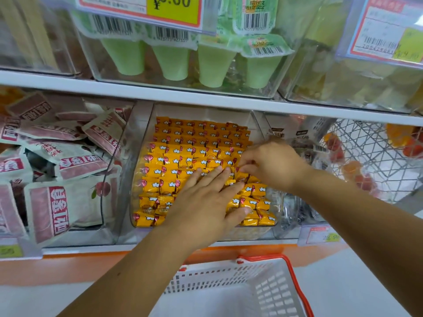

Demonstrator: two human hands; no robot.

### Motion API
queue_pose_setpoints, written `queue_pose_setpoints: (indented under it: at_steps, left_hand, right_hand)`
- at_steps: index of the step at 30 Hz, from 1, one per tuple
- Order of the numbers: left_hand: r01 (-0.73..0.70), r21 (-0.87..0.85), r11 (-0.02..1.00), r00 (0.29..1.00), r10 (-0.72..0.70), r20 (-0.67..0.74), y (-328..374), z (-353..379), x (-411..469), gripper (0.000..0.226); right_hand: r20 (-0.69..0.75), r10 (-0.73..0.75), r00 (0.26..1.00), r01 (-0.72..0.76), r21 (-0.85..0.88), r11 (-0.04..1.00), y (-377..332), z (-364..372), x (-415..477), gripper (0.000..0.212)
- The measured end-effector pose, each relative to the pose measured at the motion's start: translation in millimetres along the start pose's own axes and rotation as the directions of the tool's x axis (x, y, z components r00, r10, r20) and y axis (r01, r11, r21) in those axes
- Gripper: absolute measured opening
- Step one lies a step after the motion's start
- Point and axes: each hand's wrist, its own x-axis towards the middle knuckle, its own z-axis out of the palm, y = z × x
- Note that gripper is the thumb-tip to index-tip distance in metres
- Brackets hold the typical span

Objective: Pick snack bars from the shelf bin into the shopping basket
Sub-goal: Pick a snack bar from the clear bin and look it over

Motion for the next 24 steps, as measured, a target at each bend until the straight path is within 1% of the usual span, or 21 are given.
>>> queue_pose_setpoints:
  at_steps: [2,3,6,7,9,10,12,14,15,16,18,19,21,22,23,24]
  left_hand:
    - [0.006,-0.006,1.0,1.0,-0.005,0.013,1,-1,0,0.086]
    - [0.006,-0.012,1.0,1.0,-0.006,0.019,1,-3,0,0.082]
    - [0.022,-0.087,0.996,0.999,-0.019,0.029,2,-10,-1,0.066]
    - [0.036,-0.134,0.99,0.999,-0.036,0.005,3,-13,-2,0.065]
    - [0.089,-0.272,0.958,0.993,-0.107,-0.053,9,-20,-7,0.065]
    - [0.126,-0.368,0.921,0.983,-0.166,-0.079,13,-23,-11,0.066]
    - [0.14,-0.543,0.828,0.957,-0.254,-0.14,18,-28,-20,0.065]
    - [0.098,-0.666,0.74,0.944,-0.281,-0.172,24,-32,-30,0.061]
    - [0.079,-0.737,0.672,0.942,-0.291,-0.164,26,-34,-36,0.055]
    - [0.072,-0.807,0.586,0.943,-0.303,-0.136,28,-36,-42,0.046]
    - [0.084,-0.907,0.413,0.943,-0.327,-0.061,31,-38,-55,0.025]
    - [0.092,-0.933,0.349,0.939,-0.342,-0.035,33,-39,-63,0.023]
    - [0.101,-0.961,0.258,0.923,-0.385,-0.006,34,-37,-74,0.029]
    - [0.105,-0.968,0.23,0.913,-0.409,0.002,34,-36,-79,0.033]
    - [0.112,-0.97,0.216,0.905,-0.426,0.01,34,-34,-83,0.035]
    - [0.12,-0.969,0.217,0.901,-0.433,0.015,34,-33,-86,0.036]
  right_hand:
    - [-0.115,-0.005,0.993,0.016,0.095,0.995,0,-1,-12,0.012]
    - [-0.18,0.014,0.984,0.011,0.134,0.991,-1,-3,-19,0.01]
    - [-0.368,0.116,0.923,-0.015,0.266,0.964,-5,-9,-42,0.009]
    - [-0.396,0.169,0.903,-0.031,0.331,0.943,-6,-11,-50,0.01]
    - [-0.413,0.275,0.868,-0.05,0.477,0.877,-10,-13,-64,0.013]
    - [-0.425,0.318,0.847,-0.037,0.55,0.834,-14,-15,-71,0.014]
    - [-0.431,0.402,0.808,0.028,0.71,0.704,-25,-21,-84,0.023]
    - [-0.4,0.444,0.802,0.131,0.843,0.521,-40,-28,-97,0.024]
    - [-0.371,0.461,0.806,0.163,0.888,0.43,-49,-30,-102,0.023]
    - [-0.328,0.482,0.812,0.169,0.924,0.344,-57,-30,-108,0.024]
    - [-0.217,0.535,0.816,0.126,0.971,0.203,-68,-28,-119,0.028]
    - [-0.149,0.555,0.818,0.088,0.987,0.134,-72,-27,-124,0.029]
    - [0.007,0.547,0.837,0.002,1.0,-0.016,-76,-22,-133,0.018]
    - [0.076,0.527,0.846,-0.041,0.996,-0.077,-78,-19,-138,0.01]
    - [0.128,0.515,0.848,-0.071,0.989,-0.128,-80,-14,-142,0.008]
    - [0.15,0.516,0.843,-0.08,0.984,-0.157,-81,-10,-146,0.017]
